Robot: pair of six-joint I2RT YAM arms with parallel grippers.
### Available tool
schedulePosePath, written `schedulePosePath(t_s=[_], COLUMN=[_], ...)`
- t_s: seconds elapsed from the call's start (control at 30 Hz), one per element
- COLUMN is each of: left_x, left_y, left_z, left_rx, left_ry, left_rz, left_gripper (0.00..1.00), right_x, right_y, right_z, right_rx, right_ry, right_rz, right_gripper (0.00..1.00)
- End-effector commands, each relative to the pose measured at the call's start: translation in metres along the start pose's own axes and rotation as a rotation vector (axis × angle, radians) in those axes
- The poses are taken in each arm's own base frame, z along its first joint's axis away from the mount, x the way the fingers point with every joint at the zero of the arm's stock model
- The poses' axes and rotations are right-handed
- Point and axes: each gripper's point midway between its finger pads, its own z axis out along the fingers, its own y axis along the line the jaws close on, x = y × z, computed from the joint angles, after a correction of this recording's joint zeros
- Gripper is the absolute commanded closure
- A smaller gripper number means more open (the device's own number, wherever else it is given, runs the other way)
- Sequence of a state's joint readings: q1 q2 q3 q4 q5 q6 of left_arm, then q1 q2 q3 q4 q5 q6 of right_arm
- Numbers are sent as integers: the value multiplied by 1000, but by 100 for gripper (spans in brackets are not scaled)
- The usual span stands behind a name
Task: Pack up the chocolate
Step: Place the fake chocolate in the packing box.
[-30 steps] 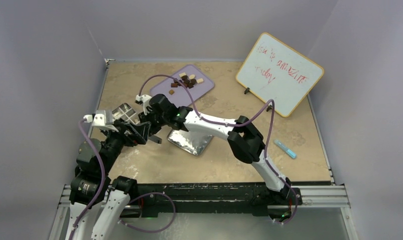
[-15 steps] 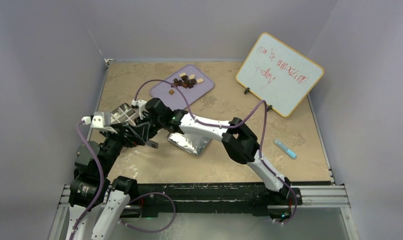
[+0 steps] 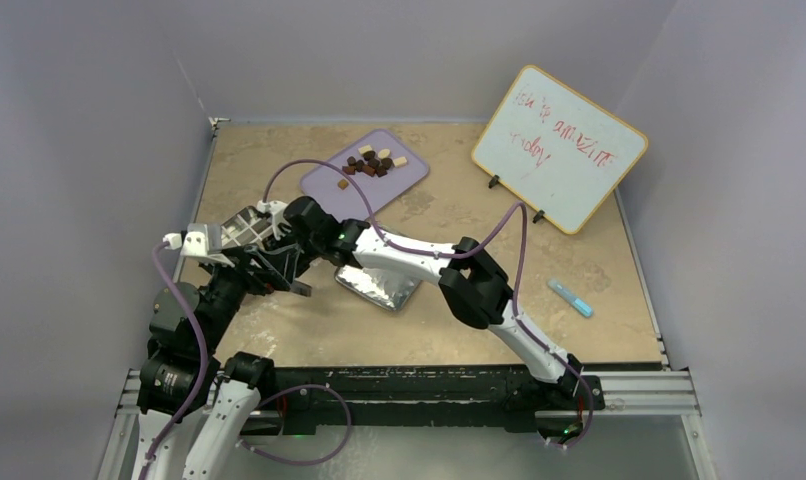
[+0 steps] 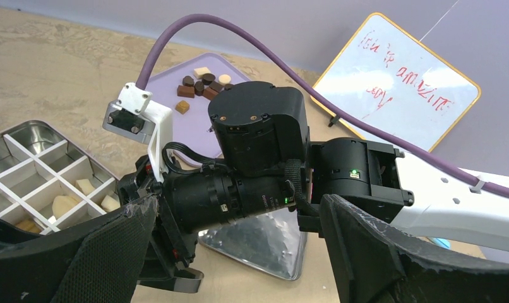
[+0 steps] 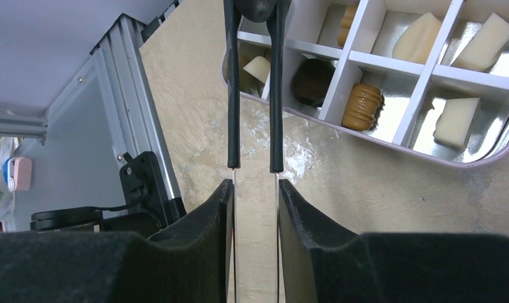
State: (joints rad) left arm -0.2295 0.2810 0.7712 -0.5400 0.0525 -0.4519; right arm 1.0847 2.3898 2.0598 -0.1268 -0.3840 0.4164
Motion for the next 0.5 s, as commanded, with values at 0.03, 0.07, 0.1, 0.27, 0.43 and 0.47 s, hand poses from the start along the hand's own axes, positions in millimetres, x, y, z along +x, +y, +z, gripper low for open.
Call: schedulePosePath(t_s=[0.03,0.07,0.1,0.27,0.43,0.47], left_x=[-11,-11,-12,-12,-13,-12], left_y=[-5,-5,-5,-5,-5,-5], left_z=[-2,-2,-3,-3,-4,-4], left_rx=[21,21,22,22,23,23], left_ry=[-43,-44,-47,-49,-52,-51], left_rz=[11,11,11,11,12,12], left_gripper=[2,2,2,3,2,2], right_x=[-24,-24,-24,-23,-24,-25], right_y=[16,16,15,13,11,11], right_z=[-2,-2,-2,-1,0,1], right_rx=[-28,-28,-26,-16,-9,-6], right_ry=[-56,-57,-56,-55,-62,-63], right_rz=[-26,-26,-26,-25,-25,-25], right_gripper=[68,67,67,63,62,62])
